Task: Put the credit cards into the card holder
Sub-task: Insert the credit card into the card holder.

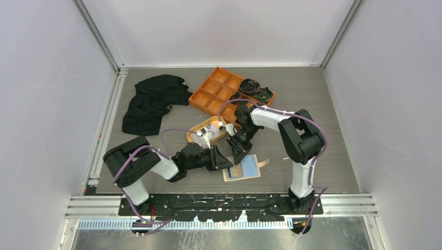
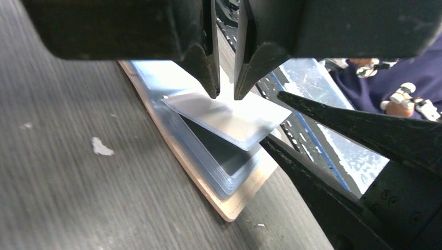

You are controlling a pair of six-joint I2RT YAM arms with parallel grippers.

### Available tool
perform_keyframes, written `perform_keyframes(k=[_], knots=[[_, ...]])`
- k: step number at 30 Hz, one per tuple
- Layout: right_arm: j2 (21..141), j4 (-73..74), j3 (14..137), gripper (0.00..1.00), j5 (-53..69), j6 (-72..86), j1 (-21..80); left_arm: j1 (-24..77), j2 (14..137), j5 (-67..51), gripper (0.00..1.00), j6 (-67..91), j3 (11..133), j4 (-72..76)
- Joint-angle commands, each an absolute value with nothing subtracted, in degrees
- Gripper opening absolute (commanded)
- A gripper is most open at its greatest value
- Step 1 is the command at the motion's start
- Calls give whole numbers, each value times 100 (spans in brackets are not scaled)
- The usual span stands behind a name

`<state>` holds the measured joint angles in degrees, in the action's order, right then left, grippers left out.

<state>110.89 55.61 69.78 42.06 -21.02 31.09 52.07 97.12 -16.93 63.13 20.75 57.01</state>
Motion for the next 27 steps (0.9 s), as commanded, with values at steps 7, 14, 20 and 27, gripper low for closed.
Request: perform_keyframes(k=[7,14,20,27], knots=[[10274,5595,7011,22,3447,-2368,3089,5142,8699,-1460,31,5983,2008,5064],[9411,5591,6945,24,3379,-2714,2952,5136,6793,-823,32,4926,2340,2370],[8162,4857,6684,31,2821,-2870,2830,5092,5241,262,45,3893,2711,449],[7443,3053,6607,99,1899,-2434,2758,5002,4285,1131,70,3366,2848,-608]])
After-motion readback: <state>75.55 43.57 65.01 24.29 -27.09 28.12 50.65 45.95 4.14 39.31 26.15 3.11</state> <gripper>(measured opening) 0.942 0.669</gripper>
